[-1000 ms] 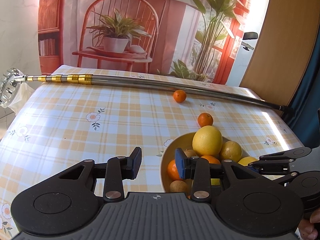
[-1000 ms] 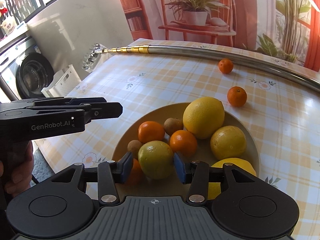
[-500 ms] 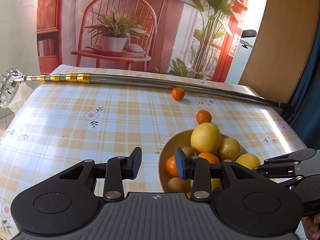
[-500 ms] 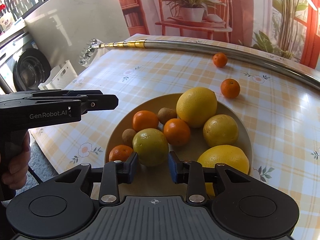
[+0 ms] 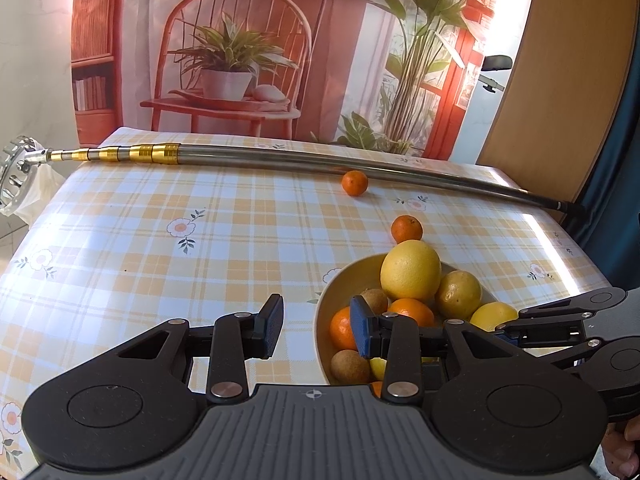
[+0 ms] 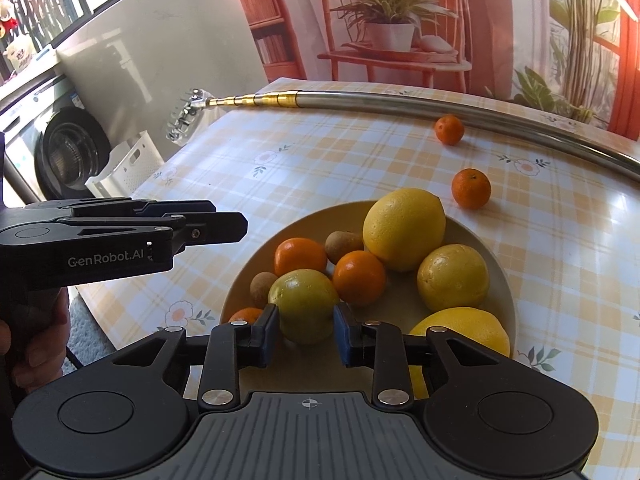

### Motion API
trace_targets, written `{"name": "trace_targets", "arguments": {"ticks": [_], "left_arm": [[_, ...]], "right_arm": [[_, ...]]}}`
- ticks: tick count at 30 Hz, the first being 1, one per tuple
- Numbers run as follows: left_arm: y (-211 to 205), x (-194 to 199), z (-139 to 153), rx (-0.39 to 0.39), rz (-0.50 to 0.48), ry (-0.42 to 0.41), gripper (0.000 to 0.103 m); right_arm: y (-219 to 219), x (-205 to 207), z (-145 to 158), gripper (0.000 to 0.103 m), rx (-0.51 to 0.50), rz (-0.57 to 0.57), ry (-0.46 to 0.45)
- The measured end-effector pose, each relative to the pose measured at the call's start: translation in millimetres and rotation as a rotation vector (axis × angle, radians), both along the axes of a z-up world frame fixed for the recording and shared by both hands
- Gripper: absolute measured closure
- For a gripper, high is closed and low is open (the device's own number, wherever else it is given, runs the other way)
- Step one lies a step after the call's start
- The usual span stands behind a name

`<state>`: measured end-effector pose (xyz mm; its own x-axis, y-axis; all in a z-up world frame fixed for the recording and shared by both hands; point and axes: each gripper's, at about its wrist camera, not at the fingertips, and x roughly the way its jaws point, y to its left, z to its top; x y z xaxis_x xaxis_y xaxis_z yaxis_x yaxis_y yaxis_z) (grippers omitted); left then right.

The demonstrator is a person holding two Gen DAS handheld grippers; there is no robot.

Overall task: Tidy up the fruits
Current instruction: 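Withdraw both tools from the bowl toward the remaining tangerines on the table, then grasp a tangerine with the left tool while the right tool approaches another tangerine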

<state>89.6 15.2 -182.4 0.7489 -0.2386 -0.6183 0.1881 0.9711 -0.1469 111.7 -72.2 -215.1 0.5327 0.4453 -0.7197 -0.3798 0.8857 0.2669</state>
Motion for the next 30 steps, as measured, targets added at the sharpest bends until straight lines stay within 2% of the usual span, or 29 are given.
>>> {"name": "trace_targets", "arguments": {"ticks": [5,10,19,24,30], "left_arm": [[-3.7,4.8,1.9,0.006,-0.028,0.002,0.064],[-9.1,14.2,12.0,0.004,-0.067,-0.02,0.064],[-24.5,41.8,32.5,0.006,-0.118,-0.052,0.064],[-38.0,60.2,38.3,0.016,-0.158,-0.048,0.064],[-58.0,88.4,31.9,0.018,-0.209,-0.002,0.064]], "right_arm": [[-21.6,2.7,17.2,0.074,-0.007,-0.074,-0.071],[-59.7,12.0,35.0,0.074,-0.029,-0.199,-0.147],[-121.9,27.9,51.4,0.073,-0.046,-0.374,-0.245],[-138.6,39.7,50.7,0.073,-0.073,-0.408,-0.269],[-146.9,53.2,46.4,0.073,-0.078,-0.423,-0.283]]}}
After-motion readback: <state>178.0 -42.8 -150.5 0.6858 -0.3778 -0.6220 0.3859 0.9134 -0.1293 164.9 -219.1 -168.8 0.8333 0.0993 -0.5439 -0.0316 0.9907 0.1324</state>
